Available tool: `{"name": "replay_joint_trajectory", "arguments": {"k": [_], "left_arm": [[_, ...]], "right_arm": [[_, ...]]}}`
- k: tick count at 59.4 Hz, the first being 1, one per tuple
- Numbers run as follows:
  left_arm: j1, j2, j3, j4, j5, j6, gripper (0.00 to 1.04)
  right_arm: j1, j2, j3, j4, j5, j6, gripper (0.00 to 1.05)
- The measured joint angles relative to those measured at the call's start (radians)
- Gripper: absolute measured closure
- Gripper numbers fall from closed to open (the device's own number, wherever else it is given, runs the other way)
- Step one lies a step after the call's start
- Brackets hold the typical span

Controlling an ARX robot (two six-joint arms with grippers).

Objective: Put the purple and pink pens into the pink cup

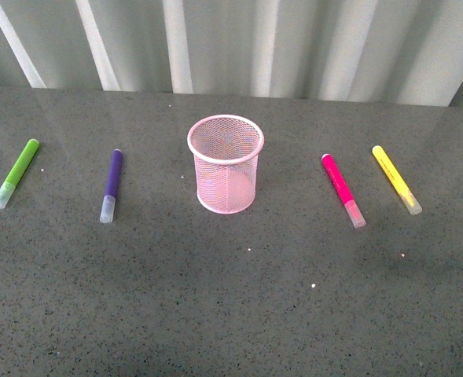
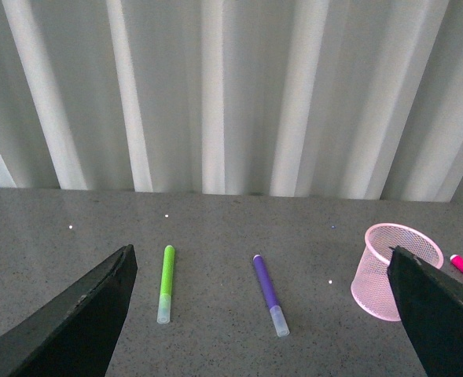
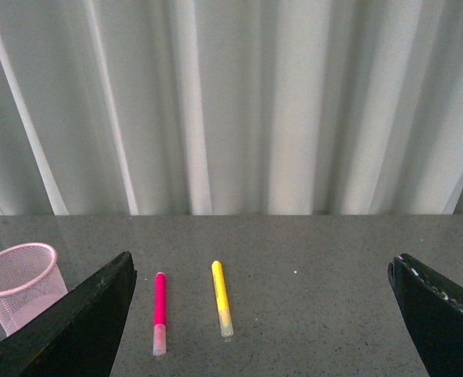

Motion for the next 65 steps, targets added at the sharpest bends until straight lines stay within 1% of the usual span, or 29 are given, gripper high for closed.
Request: {"name": "replay_joint_trajectory", "arguments": {"k": [62,64,65], "left_arm": [[0.0,0.0,0.0,0.0,0.0,0.0,0.07],[-0.022,0.021,0.01,-0.038,-0.062,-0.03,0.07],[-0.04,0.04,0.027,-0.087,-0.127,-0.059,0.07]], "right_arm": [[0.0,0.0,0.0,0.0,0.0,0.0,0.07],[0.0,0.0,0.0,0.0,0.0,0.0,0.07],[0.0,0.0,0.0,0.0,0.0,0.0,0.07]]}}
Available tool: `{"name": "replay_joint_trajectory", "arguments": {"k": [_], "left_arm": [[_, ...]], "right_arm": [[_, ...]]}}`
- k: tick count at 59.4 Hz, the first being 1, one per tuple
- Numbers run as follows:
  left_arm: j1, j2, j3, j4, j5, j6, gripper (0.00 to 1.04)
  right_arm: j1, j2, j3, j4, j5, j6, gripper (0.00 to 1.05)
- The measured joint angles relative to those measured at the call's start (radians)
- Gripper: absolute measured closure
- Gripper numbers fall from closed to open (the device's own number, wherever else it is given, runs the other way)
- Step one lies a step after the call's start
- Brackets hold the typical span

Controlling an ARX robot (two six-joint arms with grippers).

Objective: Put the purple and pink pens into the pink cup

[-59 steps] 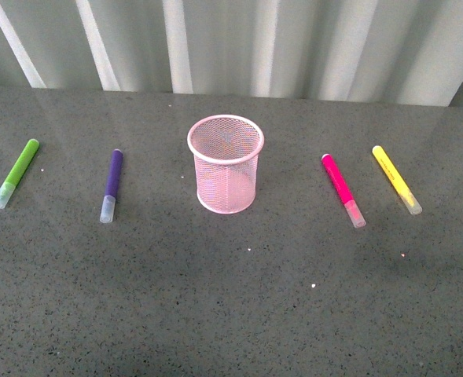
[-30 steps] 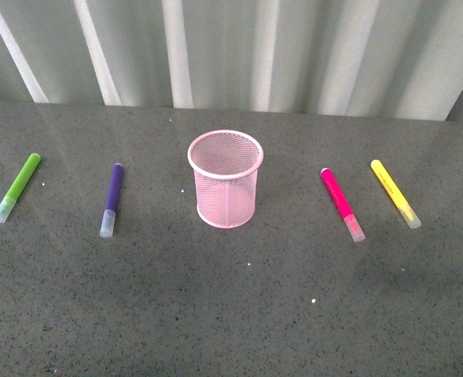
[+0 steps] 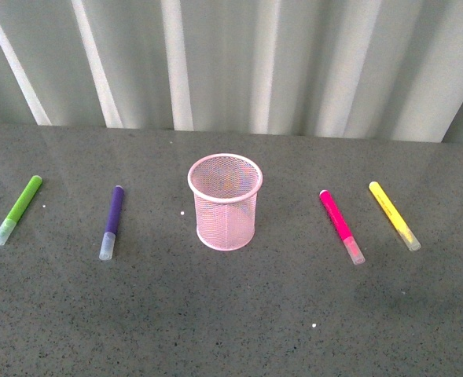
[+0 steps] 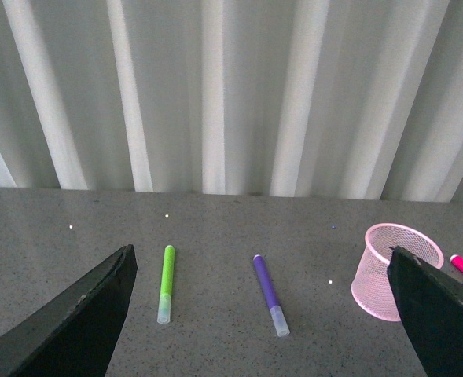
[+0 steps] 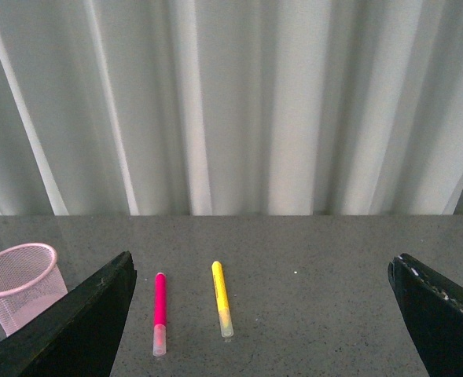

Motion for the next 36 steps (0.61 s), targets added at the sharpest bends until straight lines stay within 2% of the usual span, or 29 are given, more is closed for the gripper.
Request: {"name": "replay_joint_trajectory", "arguments": {"k": [4,6,14,22,30,33,36], "left_arm": [[-0.056,0.096,0.04,-0.124,-0.175,-0.137,0.07],[-0.065,0.122,0.041,-0.139,-0.203,-0.174,0.07],[-0.083,0.192,0.057,-0.114,-0.214,-0.276,0.07],[-0.109,0.346,0.109,0.055,-0.163,-0.295,0.07],[-0.127,0.648,0.219,0.273,-0.075,-0.252,0.07],[-0.129,0.756,0.283,0.299,-0.052,-0.22,0.07],[-0.119,0.891,0.379,0.26,-0.029,-0.208,0.07]], "right_arm": [[0.0,0.0,0.0,0.0,0.0,0.0,0.07],[0.0,0.0,0.0,0.0,0.0,0.0,0.07],[0.0,0.0,0.0,0.0,0.0,0.0,0.07],[0.0,0.0,0.0,0.0,0.0,0.0,0.07],[0.0,0.0,0.0,0.0,0.0,0.0,0.07],[0.0,0.0,0.0,0.0,0.0,0.0,0.07],[0.0,0.0,0.0,0.0,0.0,0.0,0.07]]}}
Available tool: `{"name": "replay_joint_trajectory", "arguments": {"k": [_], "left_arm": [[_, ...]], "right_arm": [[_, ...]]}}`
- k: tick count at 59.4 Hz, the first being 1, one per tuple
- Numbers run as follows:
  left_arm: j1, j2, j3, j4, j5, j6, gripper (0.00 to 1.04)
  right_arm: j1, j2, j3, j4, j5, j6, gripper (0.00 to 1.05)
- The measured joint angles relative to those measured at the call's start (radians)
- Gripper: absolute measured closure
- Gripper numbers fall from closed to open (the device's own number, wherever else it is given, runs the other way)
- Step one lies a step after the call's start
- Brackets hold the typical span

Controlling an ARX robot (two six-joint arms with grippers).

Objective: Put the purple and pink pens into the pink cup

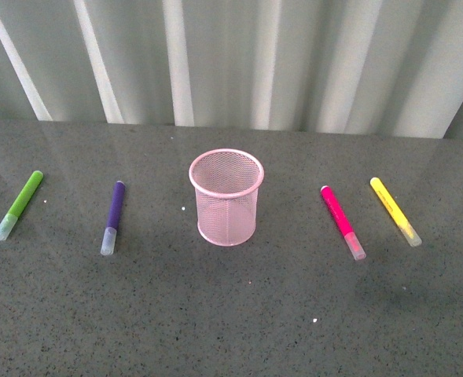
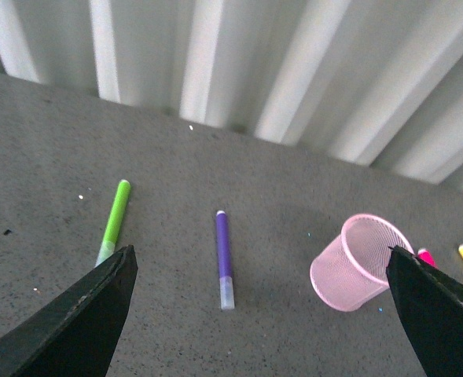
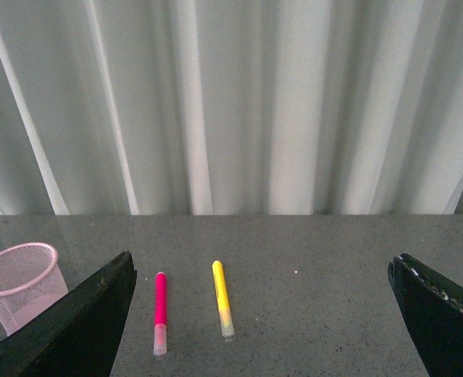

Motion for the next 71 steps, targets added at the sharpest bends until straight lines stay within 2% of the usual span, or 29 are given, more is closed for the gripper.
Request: {"name": "replay_joint_trajectory", "arguments": {"k": [9,20,37,58,71], "left_arm": [[0.01,0.359,0.297,-0.215,0.112,0.058,0.07],[-0.006,0.565,0.488,-0.275,0.177,0.168,0.07],[-0.019,0.817,0.662,-0.335,0.143,0.267,0.07],[-0.039,1.085,0.859,-0.359,0.126,0.294,0.07],[-0.016,1.195,0.923,-0.363,0.103,0.294,0.07]], "right_arm": [[0.0,0.0,0.0,0.0,0.0,0.0,0.07],[0.0,0.0,0.0,0.0,0.0,0.0,0.07],[0.0,0.0,0.0,0.0,0.0,0.0,0.07],[0.0,0.0,0.0,0.0,0.0,0.0,0.07],[0.0,0.0,0.0,0.0,0.0,0.0,0.07]]}}
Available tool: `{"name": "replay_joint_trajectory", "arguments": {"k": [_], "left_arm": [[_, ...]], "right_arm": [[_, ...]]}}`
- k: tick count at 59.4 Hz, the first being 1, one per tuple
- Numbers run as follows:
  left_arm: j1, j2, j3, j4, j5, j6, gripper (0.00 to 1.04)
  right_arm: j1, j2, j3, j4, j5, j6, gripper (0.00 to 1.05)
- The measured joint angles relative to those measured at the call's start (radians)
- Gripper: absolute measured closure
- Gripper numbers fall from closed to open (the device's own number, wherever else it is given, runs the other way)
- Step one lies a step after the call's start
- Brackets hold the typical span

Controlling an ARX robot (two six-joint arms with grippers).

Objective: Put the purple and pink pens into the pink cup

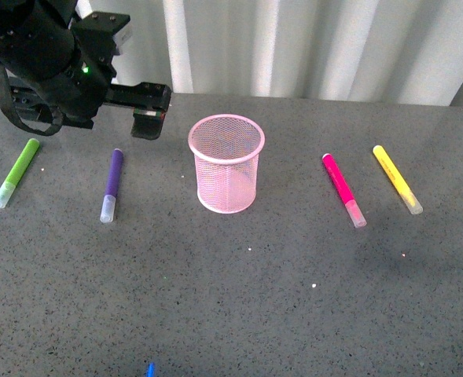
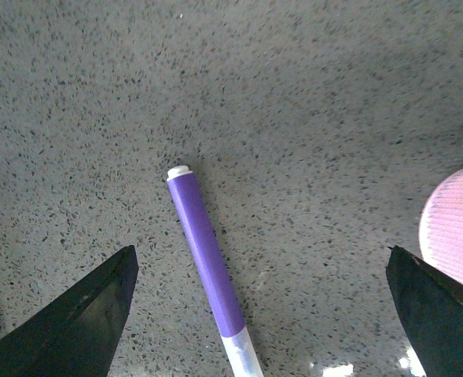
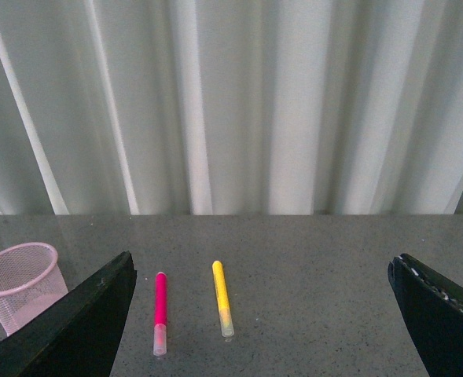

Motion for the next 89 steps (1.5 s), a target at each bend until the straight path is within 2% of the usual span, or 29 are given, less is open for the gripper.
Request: {"name": "replay_joint_trajectory", "arguments": {"k": [54,89], "left_arm": [[0.068,0.22,0.209,-0.08,-0.026,-0.03,0.07],[0.056,0.257,0.21,-0.106,-0.021,-0.054,0.07]], "right_arm": [[0.0,0.0,0.0,0.0,0.0,0.0,0.07],[0.0,0.0,0.0,0.0,0.0,0.0,0.07]]}}
